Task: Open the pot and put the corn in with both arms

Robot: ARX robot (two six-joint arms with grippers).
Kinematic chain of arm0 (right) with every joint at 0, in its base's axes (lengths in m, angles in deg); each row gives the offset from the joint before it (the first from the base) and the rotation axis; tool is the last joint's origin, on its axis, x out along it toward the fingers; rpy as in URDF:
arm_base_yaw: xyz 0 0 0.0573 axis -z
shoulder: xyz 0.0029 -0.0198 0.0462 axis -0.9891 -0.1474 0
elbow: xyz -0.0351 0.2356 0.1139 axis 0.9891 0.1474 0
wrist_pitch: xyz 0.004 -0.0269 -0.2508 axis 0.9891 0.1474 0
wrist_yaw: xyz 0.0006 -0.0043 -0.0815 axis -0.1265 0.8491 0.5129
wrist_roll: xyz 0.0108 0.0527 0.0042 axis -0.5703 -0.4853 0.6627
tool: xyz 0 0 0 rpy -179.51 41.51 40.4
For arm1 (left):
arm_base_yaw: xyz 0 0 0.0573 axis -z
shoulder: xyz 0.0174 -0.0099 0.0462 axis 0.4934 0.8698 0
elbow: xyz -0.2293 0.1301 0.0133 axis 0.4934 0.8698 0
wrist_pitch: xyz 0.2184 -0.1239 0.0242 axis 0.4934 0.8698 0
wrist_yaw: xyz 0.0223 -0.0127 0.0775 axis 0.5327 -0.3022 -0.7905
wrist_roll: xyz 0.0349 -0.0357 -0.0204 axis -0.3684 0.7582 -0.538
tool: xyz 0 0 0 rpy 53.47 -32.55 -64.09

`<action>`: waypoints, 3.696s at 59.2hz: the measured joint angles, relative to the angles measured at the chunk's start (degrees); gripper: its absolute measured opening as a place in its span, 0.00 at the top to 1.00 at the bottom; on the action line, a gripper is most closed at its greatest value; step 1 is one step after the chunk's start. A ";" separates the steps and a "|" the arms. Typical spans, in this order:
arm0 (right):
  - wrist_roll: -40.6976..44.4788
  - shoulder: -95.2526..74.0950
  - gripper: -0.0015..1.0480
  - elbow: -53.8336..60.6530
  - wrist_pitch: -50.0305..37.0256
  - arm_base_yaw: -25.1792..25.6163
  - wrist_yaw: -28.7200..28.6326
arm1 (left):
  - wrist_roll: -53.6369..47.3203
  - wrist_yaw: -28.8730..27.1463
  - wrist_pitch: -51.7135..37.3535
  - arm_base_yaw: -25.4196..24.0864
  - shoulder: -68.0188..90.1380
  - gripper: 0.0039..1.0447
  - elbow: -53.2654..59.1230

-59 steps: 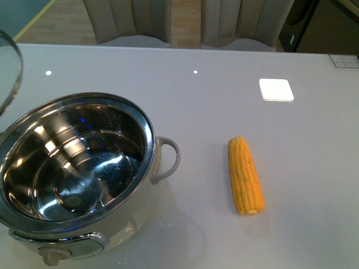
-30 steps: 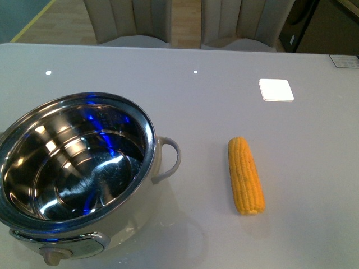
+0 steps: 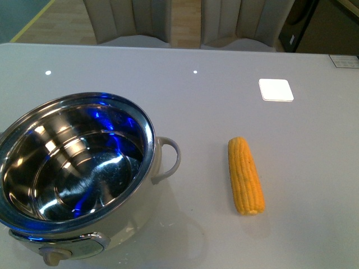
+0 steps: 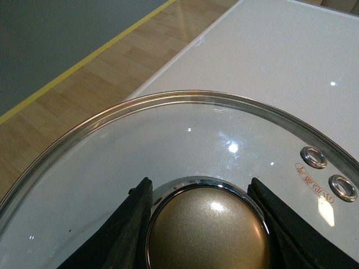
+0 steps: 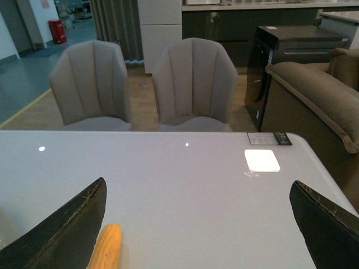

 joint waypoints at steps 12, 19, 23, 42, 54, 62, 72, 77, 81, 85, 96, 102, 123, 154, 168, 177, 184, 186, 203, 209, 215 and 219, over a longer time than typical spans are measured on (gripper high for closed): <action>0.02 0.00 0.09 0.00 0.00 0.00 0.00 | -0.07 0.83 -1.55 0.46 6.91 0.58 -5.31; 0.00 0.00 0.09 0.00 0.00 0.00 -0.02 | -0.04 1.25 -2.38 0.46 9.88 0.58 -6.97; 0.00 0.00 0.09 0.00 0.00 0.00 0.00 | -0.09 1.29 -3.28 0.46 11.82 0.58 -8.22; 0.00 0.00 0.09 0.00 0.00 0.00 0.00 | -1.01 1.25 -6.32 0.48 17.27 0.58 -11.87; 0.00 0.00 0.09 0.00 0.00 0.00 -0.02 | -1.62 0.31 -8.70 0.81 19.15 0.58 -12.02; 0.02 0.00 0.09 0.00 0.00 0.00 0.00 | -1.01 -0.22 -9.20 0.90 20.28 0.58 -12.11; 0.02 0.00 0.09 0.00 0.00 0.00 -0.02 | -0.42 -0.50 -9.70 1.20 20.70 0.58 -12.15; 0.02 0.00 0.09 0.00 0.00 0.00 0.00 | -0.20 -0.63 -9.70 1.25 20.87 0.58 -12.28; 0.00 0.00 0.09 0.00 0.00 0.00 -0.02 | -0.22 -0.76 -9.70 1.27 20.98 0.50 -12.35; 0.00 0.00 0.09 0.00 0.00 0.00 -0.02 | -0.28 -0.96 -9.70 1.33 20.96 0.39 -12.41; 0.02 0.00 0.09 0.00 0.00 0.00 0.00 | -0.24 -1.33 -9.60 1.33 20.06 0.11 -11.91; 0.02 0.00 0.09 0.00 0.00 0.00 -0.02 | 0.00 -1.44 -9.46 1.31 17.84 0.06 -10.53; 0.00 0.00 0.09 0.00 0.00 0.00 -0.02 | 3.45 2.64 -4.52 -1.88 -3.28 0.07 0.81; 0.02 0.00 0.09 0.00 0.00 0.00 0.00 | 3.69 14.16 19.74 -2.40 -52.63 0.07 20.85; 0.02 0.00 0.09 0.00 0.00 0.00 -0.02 | 4.26 15.19 36.54 -1.31 -75.60 0.07 26.10; 0.00 0.00 0.09 0.00 0.00 0.00 -0.02 | 4.90 15.17 42.38 -1.25 -82.47 0.07 27.10; 0.00 0.00 0.09 0.00 0.00 0.00 -0.02 | 4.90 15.37 44.52 -1.42 -84.72 0.07 27.54; 0.00 0.00 0.09 0.00 0.00 0.00 -0.02 | 4.90 15.39 44.52 -1.42 -84.80 0.07 27.54; 0.00 0.00 0.09 0.00 0.00 0.00 0.00 | 3.89 22.58 38.36 -2.12 -84.15 0.15 29.42; 0.02 0.00 0.09 0.00 0.00 0.00 -0.09 | 2.69 26.45 32.81 2.10 -88.56 0.35 34.10; 0.00 0.00 0.09 0.00 0.00 0.00 -0.02 | 2.45 21.94 36.06 6.27 -93.92 0.53 35.95; 0.00 0.00 0.09 0.00 0.00 0.00 -0.02 | 2.38 19.58 38.18 9.03 -97.15 0.65 36.81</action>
